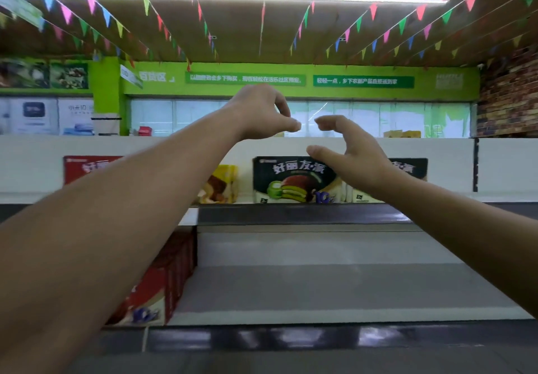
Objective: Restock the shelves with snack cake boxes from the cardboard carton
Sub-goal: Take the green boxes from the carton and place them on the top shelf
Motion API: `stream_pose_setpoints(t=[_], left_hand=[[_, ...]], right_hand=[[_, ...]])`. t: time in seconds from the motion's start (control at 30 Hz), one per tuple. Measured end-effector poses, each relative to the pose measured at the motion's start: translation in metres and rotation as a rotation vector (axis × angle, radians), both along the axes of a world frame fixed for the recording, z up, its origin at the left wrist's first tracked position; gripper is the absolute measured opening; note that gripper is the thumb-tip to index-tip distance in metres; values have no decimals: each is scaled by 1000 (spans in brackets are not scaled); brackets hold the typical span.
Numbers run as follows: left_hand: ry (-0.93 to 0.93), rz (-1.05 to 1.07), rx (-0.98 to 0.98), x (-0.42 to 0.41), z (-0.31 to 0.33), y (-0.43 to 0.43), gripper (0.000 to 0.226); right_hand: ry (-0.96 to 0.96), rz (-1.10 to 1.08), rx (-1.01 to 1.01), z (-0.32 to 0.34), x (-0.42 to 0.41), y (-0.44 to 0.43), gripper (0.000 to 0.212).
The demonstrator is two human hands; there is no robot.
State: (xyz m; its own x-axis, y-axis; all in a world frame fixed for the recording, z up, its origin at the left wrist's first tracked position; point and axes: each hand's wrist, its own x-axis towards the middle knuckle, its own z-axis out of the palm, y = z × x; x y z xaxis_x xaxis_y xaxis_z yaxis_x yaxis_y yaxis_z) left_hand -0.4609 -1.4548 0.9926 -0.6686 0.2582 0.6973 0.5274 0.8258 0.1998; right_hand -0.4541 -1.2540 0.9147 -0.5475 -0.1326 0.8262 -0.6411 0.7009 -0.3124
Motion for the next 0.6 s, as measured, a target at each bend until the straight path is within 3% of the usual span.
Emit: stream_pose_setpoints(t=[0.6], left_hand=[[-107, 222, 99, 128, -86, -242, 30]], right_hand=[[-112, 304, 146, -59, 67, -236, 57]])
